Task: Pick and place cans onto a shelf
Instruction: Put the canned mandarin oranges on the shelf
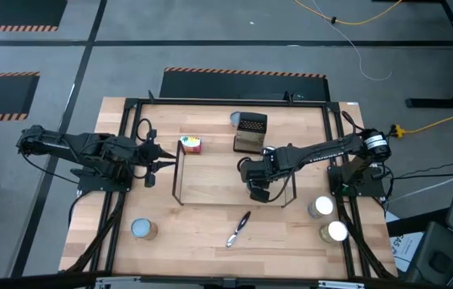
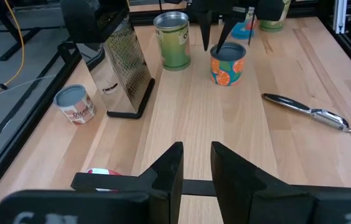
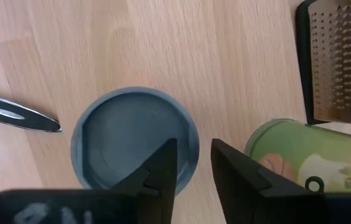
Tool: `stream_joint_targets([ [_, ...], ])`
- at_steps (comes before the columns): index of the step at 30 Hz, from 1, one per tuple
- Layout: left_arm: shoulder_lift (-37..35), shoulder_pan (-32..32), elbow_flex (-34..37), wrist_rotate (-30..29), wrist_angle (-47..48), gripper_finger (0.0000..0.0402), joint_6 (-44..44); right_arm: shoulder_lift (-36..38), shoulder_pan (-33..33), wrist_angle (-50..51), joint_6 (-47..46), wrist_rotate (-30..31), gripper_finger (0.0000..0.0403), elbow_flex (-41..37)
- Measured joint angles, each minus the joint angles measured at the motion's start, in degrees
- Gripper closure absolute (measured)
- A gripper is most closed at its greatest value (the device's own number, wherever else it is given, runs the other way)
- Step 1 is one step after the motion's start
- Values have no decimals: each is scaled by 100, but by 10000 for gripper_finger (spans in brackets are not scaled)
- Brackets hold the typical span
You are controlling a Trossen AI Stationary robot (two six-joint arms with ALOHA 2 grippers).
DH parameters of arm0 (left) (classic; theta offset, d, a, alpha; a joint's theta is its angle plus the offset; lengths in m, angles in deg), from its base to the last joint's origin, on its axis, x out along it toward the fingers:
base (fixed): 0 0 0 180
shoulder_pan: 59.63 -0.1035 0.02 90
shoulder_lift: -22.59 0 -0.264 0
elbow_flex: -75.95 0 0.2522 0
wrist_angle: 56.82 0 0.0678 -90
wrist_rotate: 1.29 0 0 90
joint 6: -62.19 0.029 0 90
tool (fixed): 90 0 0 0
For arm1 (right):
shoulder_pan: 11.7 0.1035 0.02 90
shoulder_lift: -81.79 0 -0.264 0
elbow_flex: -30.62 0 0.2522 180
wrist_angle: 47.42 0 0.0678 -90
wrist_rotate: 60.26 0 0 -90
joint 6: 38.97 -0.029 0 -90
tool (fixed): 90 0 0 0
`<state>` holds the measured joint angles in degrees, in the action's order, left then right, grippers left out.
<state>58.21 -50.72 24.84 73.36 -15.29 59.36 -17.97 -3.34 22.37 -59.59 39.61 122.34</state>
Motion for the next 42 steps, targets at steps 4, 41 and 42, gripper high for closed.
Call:
stream_joint_targets([
  [4,0,0,0,0,0,327,0,0,0,278,143,2,302,279],
  [41,0,1,0,2,2,327,0,-657,-2,71,3635,-391,302,869],
  [42,0,2,0,2,4,327,0,-679,-2,78,3635,-391,302,869],
])
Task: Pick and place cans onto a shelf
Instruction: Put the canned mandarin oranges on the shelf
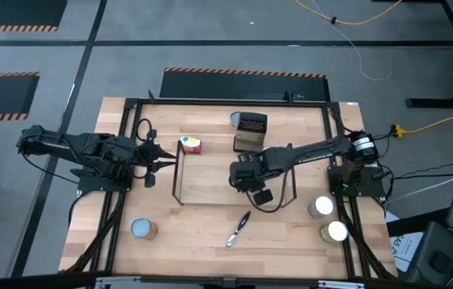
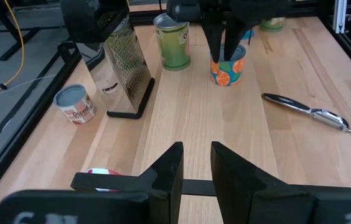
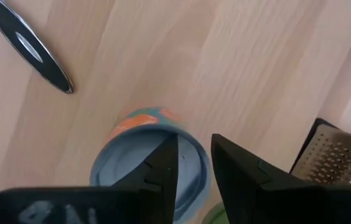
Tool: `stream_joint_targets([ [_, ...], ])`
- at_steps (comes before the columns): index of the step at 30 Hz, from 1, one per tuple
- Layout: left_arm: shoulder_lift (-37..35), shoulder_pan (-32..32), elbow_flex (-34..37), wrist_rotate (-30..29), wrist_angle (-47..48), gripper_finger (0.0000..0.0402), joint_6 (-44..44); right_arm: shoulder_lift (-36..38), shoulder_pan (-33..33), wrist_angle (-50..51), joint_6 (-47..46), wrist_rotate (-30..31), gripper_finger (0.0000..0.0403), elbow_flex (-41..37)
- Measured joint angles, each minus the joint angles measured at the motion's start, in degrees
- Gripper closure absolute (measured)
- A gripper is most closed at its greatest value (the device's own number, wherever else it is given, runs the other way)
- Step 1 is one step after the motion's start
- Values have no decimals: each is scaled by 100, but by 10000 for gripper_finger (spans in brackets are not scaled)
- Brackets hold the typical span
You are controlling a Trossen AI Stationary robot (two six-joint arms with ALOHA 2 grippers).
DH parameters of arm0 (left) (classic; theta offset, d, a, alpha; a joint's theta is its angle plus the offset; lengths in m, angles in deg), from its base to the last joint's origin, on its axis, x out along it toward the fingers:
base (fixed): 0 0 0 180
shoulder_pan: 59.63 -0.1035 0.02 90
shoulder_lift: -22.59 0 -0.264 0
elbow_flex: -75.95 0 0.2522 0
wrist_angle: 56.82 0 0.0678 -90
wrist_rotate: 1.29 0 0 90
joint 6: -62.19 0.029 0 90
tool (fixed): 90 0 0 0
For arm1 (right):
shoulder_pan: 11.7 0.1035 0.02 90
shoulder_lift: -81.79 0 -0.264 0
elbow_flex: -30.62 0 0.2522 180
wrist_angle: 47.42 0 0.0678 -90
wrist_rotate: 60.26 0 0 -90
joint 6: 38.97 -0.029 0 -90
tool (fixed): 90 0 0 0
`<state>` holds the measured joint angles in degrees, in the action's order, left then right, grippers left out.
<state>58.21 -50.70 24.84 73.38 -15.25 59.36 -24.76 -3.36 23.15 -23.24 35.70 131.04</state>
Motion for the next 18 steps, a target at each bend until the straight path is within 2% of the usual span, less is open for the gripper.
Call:
stream_joint_targets([
  [8,-2,-2,0,0,-2,327,0,-23,2,96,0,0,311,0],
  [15,0,-1,0,1,-3,327,0,-23,2,264,-56,-4,388,0],
  [18,0,0,0,0,-2,327,0,-19,2,410,-189,0,393,1],
])
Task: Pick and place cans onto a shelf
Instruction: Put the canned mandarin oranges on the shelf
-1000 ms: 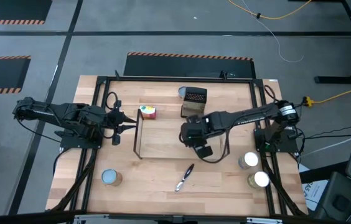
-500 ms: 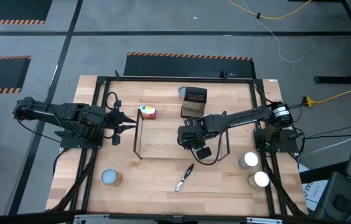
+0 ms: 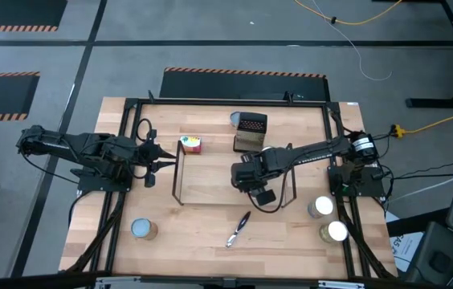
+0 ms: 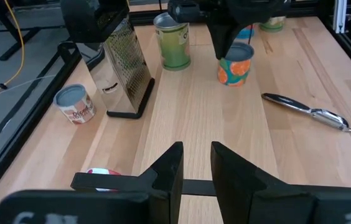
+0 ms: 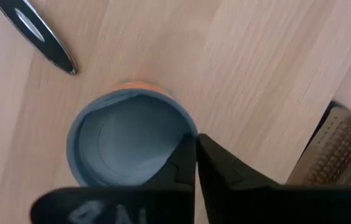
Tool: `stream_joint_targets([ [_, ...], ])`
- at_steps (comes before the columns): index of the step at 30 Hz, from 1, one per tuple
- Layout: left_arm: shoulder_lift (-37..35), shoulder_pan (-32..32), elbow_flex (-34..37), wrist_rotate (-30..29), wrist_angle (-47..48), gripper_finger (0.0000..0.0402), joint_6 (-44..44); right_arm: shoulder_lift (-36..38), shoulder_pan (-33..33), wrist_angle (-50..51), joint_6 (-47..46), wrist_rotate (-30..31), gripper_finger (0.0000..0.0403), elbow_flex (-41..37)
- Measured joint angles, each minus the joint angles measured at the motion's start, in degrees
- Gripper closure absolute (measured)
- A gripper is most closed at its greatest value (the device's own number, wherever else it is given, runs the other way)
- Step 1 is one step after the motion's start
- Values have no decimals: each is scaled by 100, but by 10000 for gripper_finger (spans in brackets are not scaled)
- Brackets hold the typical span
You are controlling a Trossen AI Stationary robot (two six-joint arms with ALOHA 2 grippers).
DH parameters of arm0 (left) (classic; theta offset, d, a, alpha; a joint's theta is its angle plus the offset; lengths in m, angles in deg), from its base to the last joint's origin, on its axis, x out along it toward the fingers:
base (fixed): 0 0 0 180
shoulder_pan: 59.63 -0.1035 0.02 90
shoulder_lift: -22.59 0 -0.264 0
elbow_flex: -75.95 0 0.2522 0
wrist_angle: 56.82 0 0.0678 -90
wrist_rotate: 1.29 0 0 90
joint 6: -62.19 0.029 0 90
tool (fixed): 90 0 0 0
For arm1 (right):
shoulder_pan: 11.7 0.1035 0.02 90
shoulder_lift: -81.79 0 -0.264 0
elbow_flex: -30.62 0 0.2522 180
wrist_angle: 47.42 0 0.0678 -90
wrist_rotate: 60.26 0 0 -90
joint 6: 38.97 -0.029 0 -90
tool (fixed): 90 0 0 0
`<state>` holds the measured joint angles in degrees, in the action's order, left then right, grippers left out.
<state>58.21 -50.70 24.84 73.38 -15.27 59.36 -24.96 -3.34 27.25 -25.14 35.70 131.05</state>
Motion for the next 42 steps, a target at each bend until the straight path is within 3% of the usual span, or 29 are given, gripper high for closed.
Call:
stream_joint_targets([
  [13,-2,-2,0,0,-2,327,0,140,208,949,-279,24,401,-5],
  [22,0,-2,0,0,2,327,0,232,192,937,-291,121,401,-414],
  [29,0,0,0,2,2,327,0,176,191,1000,-206,463,402,-188],
  [42,0,-1,0,0,2,327,0,174,181,1025,-157,486,386,-163],
])
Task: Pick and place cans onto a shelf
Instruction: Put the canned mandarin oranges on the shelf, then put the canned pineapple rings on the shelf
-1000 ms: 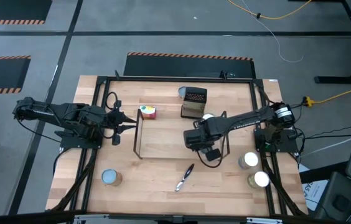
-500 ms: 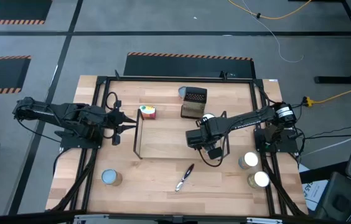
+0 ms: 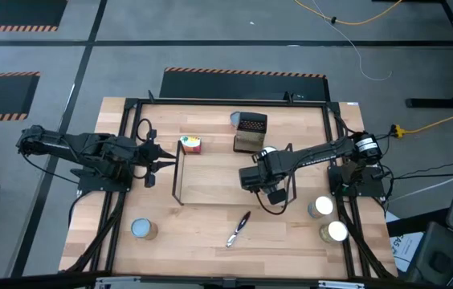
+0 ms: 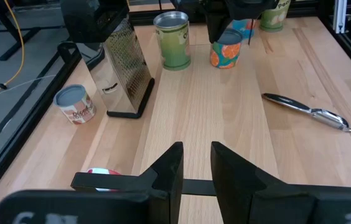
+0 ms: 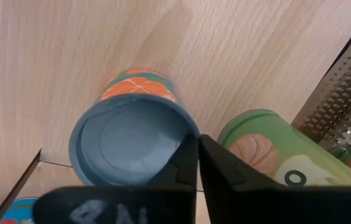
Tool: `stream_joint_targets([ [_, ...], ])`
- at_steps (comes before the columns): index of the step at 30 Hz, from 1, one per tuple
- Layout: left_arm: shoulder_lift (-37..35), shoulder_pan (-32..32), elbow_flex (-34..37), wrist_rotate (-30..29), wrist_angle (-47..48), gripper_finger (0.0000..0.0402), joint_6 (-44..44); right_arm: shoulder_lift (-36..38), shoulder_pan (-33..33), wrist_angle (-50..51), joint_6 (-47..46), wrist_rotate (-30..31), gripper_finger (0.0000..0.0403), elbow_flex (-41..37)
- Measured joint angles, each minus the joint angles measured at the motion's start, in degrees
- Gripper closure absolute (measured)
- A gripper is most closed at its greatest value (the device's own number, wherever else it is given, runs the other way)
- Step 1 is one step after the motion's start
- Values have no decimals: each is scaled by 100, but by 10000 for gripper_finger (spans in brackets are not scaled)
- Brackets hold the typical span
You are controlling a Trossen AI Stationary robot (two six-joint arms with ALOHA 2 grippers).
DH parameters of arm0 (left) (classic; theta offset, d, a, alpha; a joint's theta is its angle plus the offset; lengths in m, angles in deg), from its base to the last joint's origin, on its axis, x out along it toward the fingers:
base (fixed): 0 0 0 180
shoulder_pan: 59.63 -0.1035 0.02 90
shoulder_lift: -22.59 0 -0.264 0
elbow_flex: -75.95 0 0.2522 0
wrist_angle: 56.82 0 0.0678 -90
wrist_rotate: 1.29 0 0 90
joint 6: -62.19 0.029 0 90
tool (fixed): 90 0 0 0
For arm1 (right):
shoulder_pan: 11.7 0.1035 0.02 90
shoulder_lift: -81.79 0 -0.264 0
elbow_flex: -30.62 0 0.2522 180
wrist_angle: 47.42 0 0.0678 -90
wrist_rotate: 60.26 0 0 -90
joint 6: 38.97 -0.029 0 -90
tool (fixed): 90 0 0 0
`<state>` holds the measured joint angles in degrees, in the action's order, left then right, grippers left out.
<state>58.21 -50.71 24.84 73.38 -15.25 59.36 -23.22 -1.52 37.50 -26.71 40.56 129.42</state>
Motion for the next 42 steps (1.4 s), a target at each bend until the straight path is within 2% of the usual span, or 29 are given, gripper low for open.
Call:
stream_joint_targets([
  [14,0,0,0,0,0,327,-2,0,0,13,-1,13,308,4],
  [21,0,1,0,0,0,327,-2,0,0,52,-75,12,304,60],
  [29,0,-1,0,0,0,327,-4,12,20,889,-563,13,304,795],
  [34,0,1,0,0,0,327,-2,325,175,1114,-963,16,304,1016],
  [42,0,0,0,0,-2,327,0,1026,642,1156,-2360,-27,304,1016],
])
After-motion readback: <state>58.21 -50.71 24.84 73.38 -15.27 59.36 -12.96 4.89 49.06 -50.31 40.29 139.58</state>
